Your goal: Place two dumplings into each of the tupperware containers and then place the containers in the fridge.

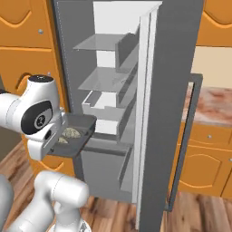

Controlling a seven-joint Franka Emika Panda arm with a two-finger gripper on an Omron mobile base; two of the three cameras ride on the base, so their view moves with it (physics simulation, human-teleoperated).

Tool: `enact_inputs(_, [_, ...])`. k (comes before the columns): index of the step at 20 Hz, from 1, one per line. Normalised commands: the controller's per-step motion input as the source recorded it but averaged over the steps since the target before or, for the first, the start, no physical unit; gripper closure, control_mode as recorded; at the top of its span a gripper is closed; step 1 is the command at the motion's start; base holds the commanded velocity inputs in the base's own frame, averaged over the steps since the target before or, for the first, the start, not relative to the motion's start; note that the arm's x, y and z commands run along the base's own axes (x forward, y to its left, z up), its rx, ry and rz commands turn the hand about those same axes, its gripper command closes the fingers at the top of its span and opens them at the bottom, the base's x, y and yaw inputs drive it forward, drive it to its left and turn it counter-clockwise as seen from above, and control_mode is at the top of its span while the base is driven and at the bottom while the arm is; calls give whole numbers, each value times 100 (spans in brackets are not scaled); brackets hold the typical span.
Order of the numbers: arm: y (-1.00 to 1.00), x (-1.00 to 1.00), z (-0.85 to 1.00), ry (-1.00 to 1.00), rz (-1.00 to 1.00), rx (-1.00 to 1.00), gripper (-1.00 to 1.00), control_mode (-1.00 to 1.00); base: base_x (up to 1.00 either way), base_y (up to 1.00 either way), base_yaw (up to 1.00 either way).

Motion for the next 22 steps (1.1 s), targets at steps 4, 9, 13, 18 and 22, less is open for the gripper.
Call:
enact_inputs(4, [0, 0, 0, 0, 0, 0, 100, 100, 77, -4, -7])
enact_inputs(9, [0, 0, 0, 0, 0, 0, 100, 100, 75, 0, -12])
enact_inputs(13, [0, 0, 0, 0, 0, 0, 100, 100, 59, -1, -14])
enact_inputs(18, [0, 0, 0, 0, 0, 0, 100, 100, 60, 0, -5])
enact_inputs(22, [0, 0, 0, 0, 0, 0, 100, 100, 46, 0, 0])
